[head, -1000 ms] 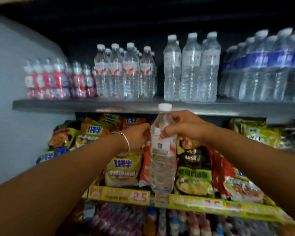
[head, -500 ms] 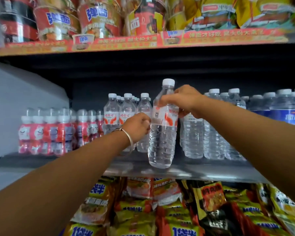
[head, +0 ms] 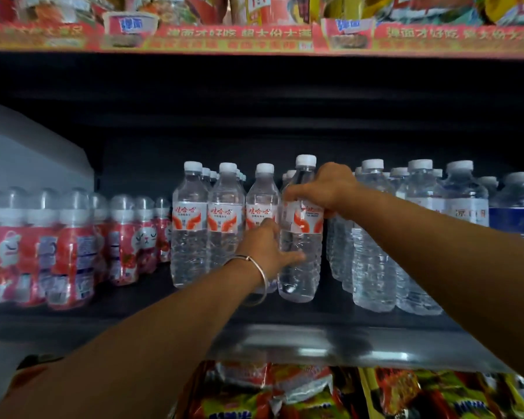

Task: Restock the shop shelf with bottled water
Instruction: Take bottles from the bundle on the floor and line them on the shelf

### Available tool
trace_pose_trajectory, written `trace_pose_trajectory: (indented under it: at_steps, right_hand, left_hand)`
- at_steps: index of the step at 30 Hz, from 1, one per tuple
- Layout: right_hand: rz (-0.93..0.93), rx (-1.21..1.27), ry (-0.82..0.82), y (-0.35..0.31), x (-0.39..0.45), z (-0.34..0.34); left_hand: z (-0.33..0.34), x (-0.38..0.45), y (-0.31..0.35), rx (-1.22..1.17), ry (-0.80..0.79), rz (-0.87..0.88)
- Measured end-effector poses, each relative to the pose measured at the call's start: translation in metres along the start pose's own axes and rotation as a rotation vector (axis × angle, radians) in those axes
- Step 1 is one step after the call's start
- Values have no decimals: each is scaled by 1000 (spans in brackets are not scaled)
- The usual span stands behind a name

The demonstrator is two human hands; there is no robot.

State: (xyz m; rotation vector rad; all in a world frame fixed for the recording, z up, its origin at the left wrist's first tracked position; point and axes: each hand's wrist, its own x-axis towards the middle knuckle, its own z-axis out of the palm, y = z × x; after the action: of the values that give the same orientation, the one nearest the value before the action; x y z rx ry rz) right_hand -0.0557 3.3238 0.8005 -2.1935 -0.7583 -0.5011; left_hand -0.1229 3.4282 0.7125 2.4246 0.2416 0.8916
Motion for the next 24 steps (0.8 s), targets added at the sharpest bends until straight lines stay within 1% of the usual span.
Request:
trace_pose_trajectory:
  at_steps: [4,8,12,13,16,20,22,24]
  right_hand:
    - [28,14,-38,7,5,2]
    - [15,38,-128,9,7,0]
    - [36,275,-184,8,10,-2]
    - [46,303,-195,7,10,-4]
    - [49,275,-206,7,8,-7]
    - [85,210,-118,7,5,-6]
    - [87,132,-101,7,3,-6]
    - [83,108,-89,6,3,-4]
  left_hand:
    - [8,8,0,-18,11,-19]
    - [6,12,1,-58,-16,-42]
    - [3,16,2,-39,-24,-69]
    - [2,17,2,-31,-27,-68]
    - [4,18,4,23,-14,-51]
    - [4,16,5,172,-36,-20]
    - [4,16,4,203,-25,-4]
    - [3,16,5,208,-7,0]
